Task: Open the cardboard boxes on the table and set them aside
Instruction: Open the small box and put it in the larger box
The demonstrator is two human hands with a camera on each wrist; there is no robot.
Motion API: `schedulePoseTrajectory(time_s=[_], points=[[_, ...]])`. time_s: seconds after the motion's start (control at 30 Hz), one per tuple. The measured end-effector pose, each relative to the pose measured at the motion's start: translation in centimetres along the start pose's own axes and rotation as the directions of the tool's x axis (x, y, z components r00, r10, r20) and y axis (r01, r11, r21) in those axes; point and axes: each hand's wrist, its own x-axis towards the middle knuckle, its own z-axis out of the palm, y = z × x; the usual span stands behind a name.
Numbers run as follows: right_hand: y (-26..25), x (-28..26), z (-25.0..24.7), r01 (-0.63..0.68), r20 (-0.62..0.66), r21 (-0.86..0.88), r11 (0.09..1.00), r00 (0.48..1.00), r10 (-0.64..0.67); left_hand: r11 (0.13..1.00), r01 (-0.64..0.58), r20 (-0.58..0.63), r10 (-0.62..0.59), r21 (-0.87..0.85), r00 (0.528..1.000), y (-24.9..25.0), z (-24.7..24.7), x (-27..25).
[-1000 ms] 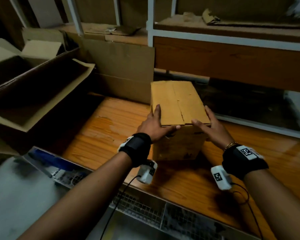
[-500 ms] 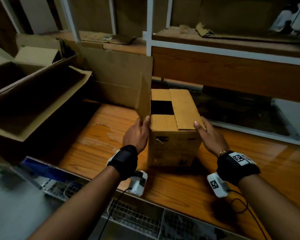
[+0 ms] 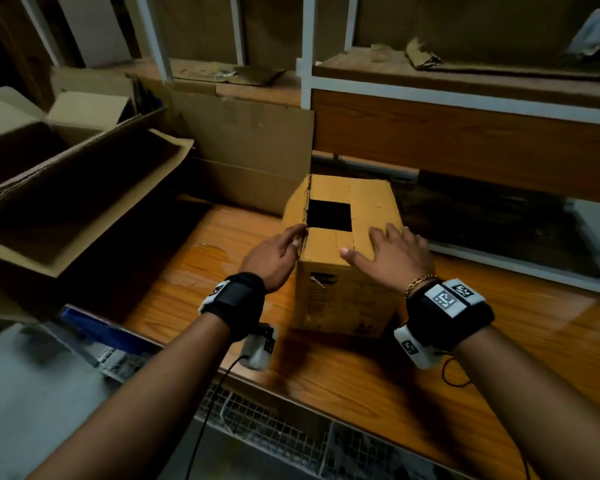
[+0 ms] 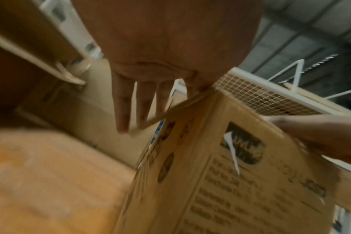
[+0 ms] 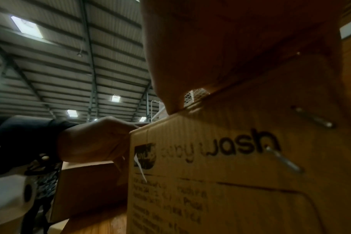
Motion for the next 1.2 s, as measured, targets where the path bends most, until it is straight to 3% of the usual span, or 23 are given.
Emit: schedulePoseTrajectory(time_s=[0.13, 0.3, 0.4, 0.5, 0.6, 0.67, 0.73, 0.77, 0.83, 0.9, 0.97, 1.07, 1.2], points=[[-0.9, 0.3, -0.1, -0.007, 0.035, -0.010, 1.000, 0.999, 0.008, 0.995, 0.077, 0.005, -0.077, 0.067, 0.997, 1.3, 0.4, 0.3], [-1.4, 0.4, -0.8, 0.054, 0.047, -0.053, 0.997, 0.998, -0.052, 0.991, 0.050, 0.079, -0.060, 0.120, 0.995, 3.0, 1.4, 1.5], [-0.9, 0.1, -2.7, 0.114, -0.059, 0.008, 0.993, 0.992, -0.113, 0.989, 0.046, 0.060, -0.055, 0.142, 0.997, 2.9, 1.5, 1.4], [0.2, 0.1, -5.8, 0.100, -0.235, 0.115, 0.988, 0.969, -0.070, 0.988, 0.052, 0.076, -0.064, 0.144, 0.995, 2.5, 1.2, 1.3], [3.2, 0.3, -7.3, 0.024, -0.311, 0.028, 0.999, 0.950, -0.014, 0.991, 0.060, 0.069, -0.068, 0.118, 0.995, 1.9, 1.3, 1.2], [5.6, 0.2, -6.5, -0.045, -0.262, -0.074, 0.996, 0.965, 0.024, 0.993, 0.068, 0.060, -0.074, 0.100, 0.995, 1.7, 1.5, 1.3], [6.8, 0.0, -4.1, -0.101, -0.112, 0.004, 0.995, 0.989, 0.101, 0.995, 0.058, 0.045, -0.062, 0.083, 0.997, 1.6, 2.0, 1.6], [6.7, -0.4, -2.6, -0.124, 0.023, 0.168, 0.978, 0.992, 0.122, 0.996, 0.051, 0.037, -0.054, 0.070, 0.998, 1.6, 2.3, 1.6], [5.3, -1.6, 0.3, -0.199, 0.229, 0.574, 0.794, 0.970, 0.077, 0.998, 0.049, 0.023, -0.050, 0.043, 0.998, 1.6, 2.6, 1.9], [4.6, -1.5, 2.3, -0.217, 0.218, 0.689, 0.692, 0.972, 0.088, 0.998, 0.052, 0.032, -0.052, 0.020, 0.998, 1.6, 2.6, 1.8], [4.5, -0.4, 1.7, -0.188, 0.208, 0.603, 0.775, 0.975, 0.075, 0.998, 0.051, 0.046, -0.052, 0.021, 0.998, 1.6, 2.4, 1.8], [4.4, 1.4, -0.5, -0.056, 0.185, 0.284, 0.957, 0.983, 0.002, 0.998, 0.056, 0.079, -0.058, 0.022, 0.995, 1.9, 2.1, 1.5], [3.1, 2.8, -1.8, -0.009, 0.284, 0.065, 0.998, 0.959, -0.010, 0.983, 0.073, 0.139, -0.049, -0.170, 0.989, 2.3, 1.1, 1.5]])
